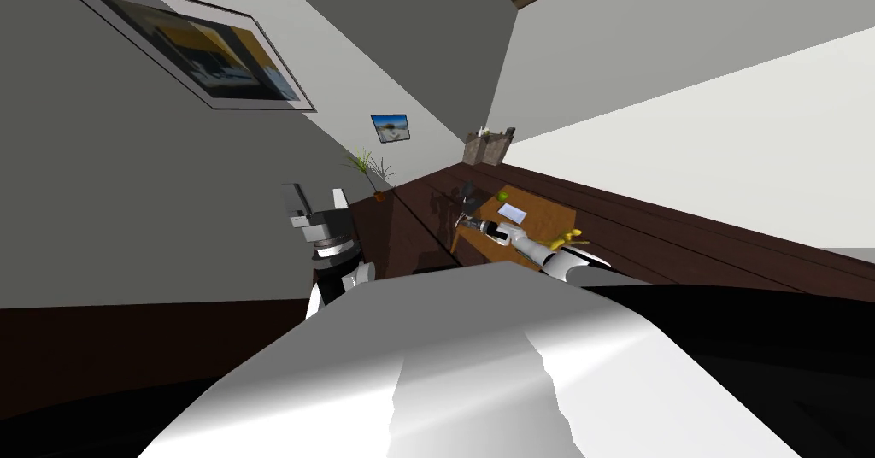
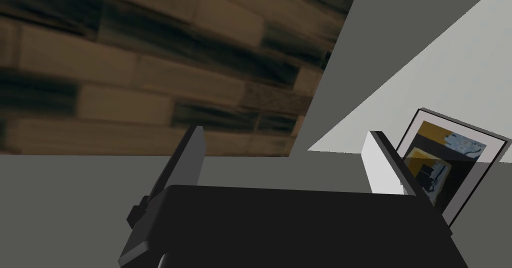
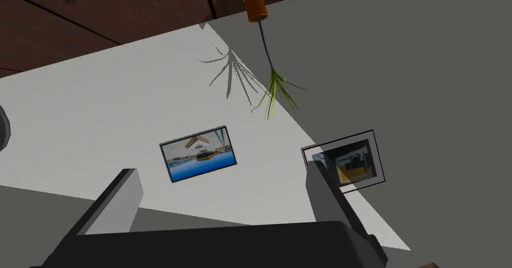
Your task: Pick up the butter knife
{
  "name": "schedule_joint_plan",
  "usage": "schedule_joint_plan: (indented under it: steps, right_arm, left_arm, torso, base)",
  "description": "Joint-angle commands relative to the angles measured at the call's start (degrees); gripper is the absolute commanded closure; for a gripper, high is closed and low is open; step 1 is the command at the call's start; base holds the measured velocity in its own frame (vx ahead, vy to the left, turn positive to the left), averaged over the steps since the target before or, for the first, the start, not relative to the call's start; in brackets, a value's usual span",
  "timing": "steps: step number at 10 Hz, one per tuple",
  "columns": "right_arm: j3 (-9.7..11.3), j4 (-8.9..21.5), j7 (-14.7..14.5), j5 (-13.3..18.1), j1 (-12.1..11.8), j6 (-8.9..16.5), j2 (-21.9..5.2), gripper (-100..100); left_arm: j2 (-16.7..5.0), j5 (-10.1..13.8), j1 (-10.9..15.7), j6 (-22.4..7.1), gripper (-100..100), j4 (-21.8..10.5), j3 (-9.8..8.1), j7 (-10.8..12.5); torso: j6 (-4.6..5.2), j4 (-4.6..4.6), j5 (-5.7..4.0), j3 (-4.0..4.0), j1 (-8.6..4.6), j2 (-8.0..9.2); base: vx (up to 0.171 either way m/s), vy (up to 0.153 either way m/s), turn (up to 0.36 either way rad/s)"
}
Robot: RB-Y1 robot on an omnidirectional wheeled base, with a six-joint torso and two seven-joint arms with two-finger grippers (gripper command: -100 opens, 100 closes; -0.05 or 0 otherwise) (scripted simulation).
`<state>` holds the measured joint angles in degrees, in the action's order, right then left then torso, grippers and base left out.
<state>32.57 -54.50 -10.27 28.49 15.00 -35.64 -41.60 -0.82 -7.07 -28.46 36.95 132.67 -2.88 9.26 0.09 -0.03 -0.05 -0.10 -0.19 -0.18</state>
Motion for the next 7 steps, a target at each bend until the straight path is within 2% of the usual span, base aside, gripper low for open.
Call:
schedule_joint_plan:
  steps: [1,2,3,4,5,6,7]
  right_arm:
    - [0.0,2.9,-0.7,0.1,0.8,-1.4,0.5,-100]
    - [0.0,4.2,-0.7,0.1,0.8,-1.4,0.5,-100]
    - [1.5,6.1,-0.7,1.3,0.6,-1.1,-0.3,-100]
    - [1.5,6.6,-0.7,1.3,0.6,-1.1,-0.3,-100]
    - [3.0,8.3,-0.7,2.4,0.4,-0.7,-1.1,-100]
    - [3.0,8.9,-0.7,2.4,0.4,-0.7,-1.1,-100]
    - [4.3,11.0,-0.7,3.5,0.0,-0.3,-1.9,-100]
  left_arm:
    - [0.0,0.0,0.0,0.0,0,0.0,0.00,0.0]
    - [0.0,0.0,0.0,0.0,0,0.0,0.00,0.0]
    - [0.0,0.0,0.0,0.0,0,0.0,0.00,0.0]
    - [0.0,0.0,0.0,0.0,0,0.0,0.00,0.0]
    - [0.0,0.0,0.0,0.0,0,0.0,0.00,0.0]
    - [0.0,0.0,0.0,0.0,0,0.0,0.00,0.0]
    - [0.0,0.0,0.0,0.0,0,0.0,0.00,0.0]
  torso:
    - [0.00,0.00,0.00,0.00,0.00,0.00]
    - [0.02,0.01,0.02,0.03,0.06,0.06]
    - [0.02,0.02,0.03,0.07,0.11,0.12]
    - [-0.01,0.02,0.02,0.04,0.05,0.06]
    - [0.02,0.01,0.01,0.03,0.02,0.05]
    - [0.01,0.00,0.00,0.01,-0.04,0.01]
    - [0.01,0.00,0.00,0.00,-0.02,0.00]
  base:
    - [0.014,-0.012,0.014]
    - [0.000,0.000,0.000]
    - [0.025,-0.021,0.144]
    - [0.028,-0.031,0.095]
    - [0.041,-0.041,0.134]
    - [0.035,-0.037,0.073]
    - [0.044,-0.041,0.135]
